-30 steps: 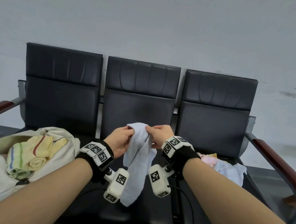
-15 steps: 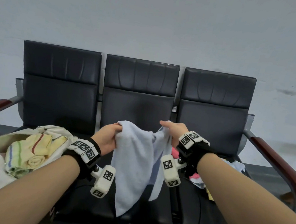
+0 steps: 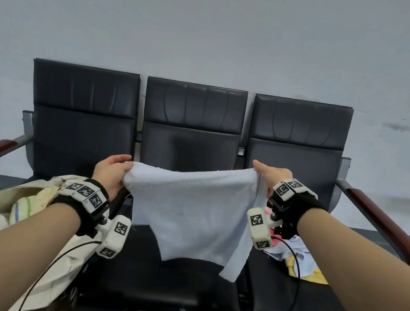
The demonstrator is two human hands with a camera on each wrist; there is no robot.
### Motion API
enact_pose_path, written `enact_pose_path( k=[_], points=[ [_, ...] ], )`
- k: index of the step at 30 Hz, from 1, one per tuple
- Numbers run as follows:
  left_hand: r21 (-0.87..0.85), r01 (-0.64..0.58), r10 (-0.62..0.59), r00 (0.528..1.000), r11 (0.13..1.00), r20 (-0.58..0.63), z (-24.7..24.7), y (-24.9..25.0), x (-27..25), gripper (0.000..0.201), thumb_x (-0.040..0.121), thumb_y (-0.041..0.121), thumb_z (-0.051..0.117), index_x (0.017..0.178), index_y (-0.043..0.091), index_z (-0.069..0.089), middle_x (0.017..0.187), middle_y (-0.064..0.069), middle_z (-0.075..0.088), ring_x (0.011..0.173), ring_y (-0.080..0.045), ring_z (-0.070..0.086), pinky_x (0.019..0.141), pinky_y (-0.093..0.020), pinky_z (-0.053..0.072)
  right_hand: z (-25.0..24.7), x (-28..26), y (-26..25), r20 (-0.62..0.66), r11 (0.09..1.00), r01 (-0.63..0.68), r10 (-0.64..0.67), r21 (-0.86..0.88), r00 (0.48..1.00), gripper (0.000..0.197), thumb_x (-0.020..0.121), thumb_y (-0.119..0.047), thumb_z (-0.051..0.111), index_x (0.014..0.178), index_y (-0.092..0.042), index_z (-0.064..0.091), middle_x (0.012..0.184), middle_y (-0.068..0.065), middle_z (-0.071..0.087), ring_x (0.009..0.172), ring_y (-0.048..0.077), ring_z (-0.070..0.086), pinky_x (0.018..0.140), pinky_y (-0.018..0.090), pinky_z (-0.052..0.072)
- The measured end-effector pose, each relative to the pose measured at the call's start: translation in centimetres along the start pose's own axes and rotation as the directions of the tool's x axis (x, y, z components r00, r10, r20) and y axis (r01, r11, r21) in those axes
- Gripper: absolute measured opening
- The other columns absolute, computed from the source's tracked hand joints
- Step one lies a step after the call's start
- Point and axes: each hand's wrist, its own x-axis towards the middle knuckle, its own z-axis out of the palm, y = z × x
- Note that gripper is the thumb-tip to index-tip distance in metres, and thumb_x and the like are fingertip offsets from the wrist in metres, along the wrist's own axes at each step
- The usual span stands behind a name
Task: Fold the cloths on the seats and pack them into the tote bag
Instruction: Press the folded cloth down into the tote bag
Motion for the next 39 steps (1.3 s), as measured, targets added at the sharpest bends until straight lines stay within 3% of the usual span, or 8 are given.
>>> enact_pose_path(
  k=[6,8,12,19,24,30,35,39],
  points=[
    [0.272,-0.173,0.178,0.984,0.946,0.006,0.0,1.1,0.2,0.025,0.100,0.005,0.045,0.105,0.013,0.068,0.095,-0.009,0.061,0.076,-0.020,0.058,0.064,-0.032,0.052,0.0,3.9,1.6,0.022,0.982,-0.034,0.038,-0.187,0.999,0.049,0.050,-0.038,0.071,0.092,-0.015,0.060,0.080,0.010,0.054,0.081,0.036,0.058,0.088,0.042,0.051],
    [0.404,-0.228,0.214,0.974,0.886,0.080,-0.1,1.2,0.6,0.033,0.100,0.004,0.038,0.093,0.019,0.067,0.089,-0.011,0.060,0.076,-0.024,0.058,0.061,-0.034,0.053,0.1,1.8,1.0,0.048,0.975,0.000,0.011,-0.223,0.999,0.021,0.081,-0.034,0.060,0.088,-0.014,0.058,0.085,0.008,0.055,0.096,0.033,0.061,0.096,0.044,0.052],
    [0.635,-0.289,0.230,0.957,0.716,0.176,-0.2,0.5,0.8,0.038,0.100,0.004,0.035,0.094,0.022,0.068,0.070,-0.009,0.054,0.057,-0.023,0.048,0.047,-0.028,0.044,0.0,-0.9,0.9,0.108,0.917,0.045,-0.003,-0.395,0.994,0.050,0.080,-0.041,0.070,0.112,-0.004,0.061,0.088,0.012,0.062,0.076,0.030,0.062,0.065,0.032,0.049],
    [0.731,-0.269,0.199,0.963,0.626,0.184,-0.2,0.2,0.8,0.016,0.095,0.015,0.063,0.106,0.018,0.075,0.107,-0.005,0.069,0.099,-0.021,0.062,0.089,-0.030,0.047,-0.1,-0.9,1.2,0.037,0.910,0.028,-0.014,-0.415,0.999,0.032,0.084,-0.026,0.063,0.103,0.000,0.062,0.078,0.014,0.065,0.076,0.034,0.066,0.078,0.041,0.057],
    [0.609,-0.121,0.100,0.993,0.784,0.069,-0.2,0.5,0.8,0.018,0.091,0.022,0.072,0.104,0.010,0.075,0.105,-0.006,0.070,0.106,-0.023,0.063,0.096,-0.037,0.050,-0.2,2.2,2.2,0.034,0.902,-0.003,0.019,-0.432,0.999,0.025,0.074,-0.022,0.049,0.091,-0.004,0.053,0.094,0.024,0.066,0.084,0.044,0.067,0.084,0.055,0.055],
    [0.023,0.224,-0.223,0.949,0.974,0.222,-0.2,1.5,0.6,0.035,0.095,0.017,0.064,0.128,0.004,0.061,0.090,-0.006,0.066,0.078,-0.016,0.062,0.061,-0.026,0.054,-0.8,-0.2,1.5,0.014,0.911,-0.107,0.123,-0.399,0.992,0.040,0.085,-0.030,0.063,0.111,-0.002,0.054,0.104,0.018,0.064,0.092,0.040,0.065,0.086,0.047,0.054],
    [-0.029,0.129,-0.117,0.956,0.991,0.269,-0.3,1.9,0.7,0.036,0.095,-0.002,0.058,0.127,0.014,0.057,0.108,-0.012,0.065,0.092,-0.021,0.063,0.085,-0.032,0.051,-1.4,-1.1,1.4,0.010,0.895,-0.130,0.149,-0.426,0.989,0.038,0.076,-0.034,0.080,0.076,-0.006,0.055,0.079,0.014,0.061,0.076,0.032,0.062,0.077,0.039,0.053],
    [0.015,0.014,-0.016,0.988,1.000,0.152,-0.7,1.6,1.2,0.027,0.093,-0.008,0.056,0.108,0.013,0.067,0.110,-0.016,0.066,0.088,-0.022,0.065,0.075,-0.029,0.053,-1.8,0.8,2.0,0.004,0.924,-0.132,0.143,-0.359,0.990,0.045,0.071,-0.034,0.081,0.097,-0.002,0.063,0.084,0.016,0.068,0.080,0.034,0.068,0.086,0.048,0.056]
  ],
)
